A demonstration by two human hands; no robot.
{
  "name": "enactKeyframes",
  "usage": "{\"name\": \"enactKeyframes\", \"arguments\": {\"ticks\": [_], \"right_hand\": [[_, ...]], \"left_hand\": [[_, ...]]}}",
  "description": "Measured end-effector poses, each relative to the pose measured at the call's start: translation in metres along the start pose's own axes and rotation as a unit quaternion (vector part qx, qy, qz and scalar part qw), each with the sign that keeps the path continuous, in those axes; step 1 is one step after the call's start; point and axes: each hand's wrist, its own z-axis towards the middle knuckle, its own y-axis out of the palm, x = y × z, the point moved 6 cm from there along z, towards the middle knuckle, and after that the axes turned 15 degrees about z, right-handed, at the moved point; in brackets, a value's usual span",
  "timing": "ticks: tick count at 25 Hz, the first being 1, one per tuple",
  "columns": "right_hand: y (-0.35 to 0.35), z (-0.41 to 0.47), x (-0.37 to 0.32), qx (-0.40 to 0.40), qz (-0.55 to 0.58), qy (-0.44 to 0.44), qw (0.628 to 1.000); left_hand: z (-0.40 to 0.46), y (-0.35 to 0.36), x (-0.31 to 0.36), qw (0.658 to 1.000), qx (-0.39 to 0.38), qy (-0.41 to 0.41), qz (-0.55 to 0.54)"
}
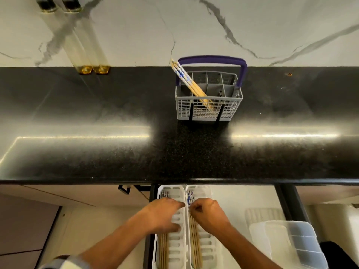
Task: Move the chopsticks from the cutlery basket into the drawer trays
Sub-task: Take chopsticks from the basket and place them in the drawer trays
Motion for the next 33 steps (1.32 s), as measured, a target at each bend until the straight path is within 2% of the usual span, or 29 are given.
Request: {"name": "enactKeyframes", "arguments": {"ticks": [2, 6, 10, 15, 21, 25, 30, 33], "right_hand": [[-0.026, -0.005, -0.045, -0.033, -0.019, -0.058, 0.998], [-0.091, -0.008, -0.130, 0.014, -0.020, -0.162, 0.986], [-0.138, -0.004, -0.183, 0.060, 0.006, -0.227, 0.972], [-0.178, -0.004, -0.234, 0.147, -0.013, -0.292, 0.945], [-0.212, 0.015, -0.273, 0.188, -0.031, -0.302, 0.934], [-0.227, 0.032, -0.281, 0.220, -0.025, -0.307, 0.926], [-0.228, 0.061, -0.281, 0.227, -0.028, -0.269, 0.936], [-0.222, 0.075, -0.282, 0.221, -0.045, -0.251, 0.941]], "left_hand": [[-0.011, -0.053, -0.013, 0.995, 0.032, 0.022, -0.089], [-0.019, -0.150, -0.050, 0.967, 0.170, 0.002, -0.191], [-0.032, -0.219, -0.067, 0.939, 0.298, -0.033, -0.171], [-0.040, -0.274, -0.071, 0.906, 0.388, -0.070, -0.153], [-0.035, -0.313, -0.087, 0.868, 0.445, -0.160, -0.151], [-0.029, -0.324, -0.094, 0.853, 0.456, -0.205, -0.150], [-0.011, -0.324, -0.100, 0.821, 0.455, -0.221, -0.265], [0.006, -0.317, -0.096, 0.816, 0.438, -0.223, -0.304]]}}
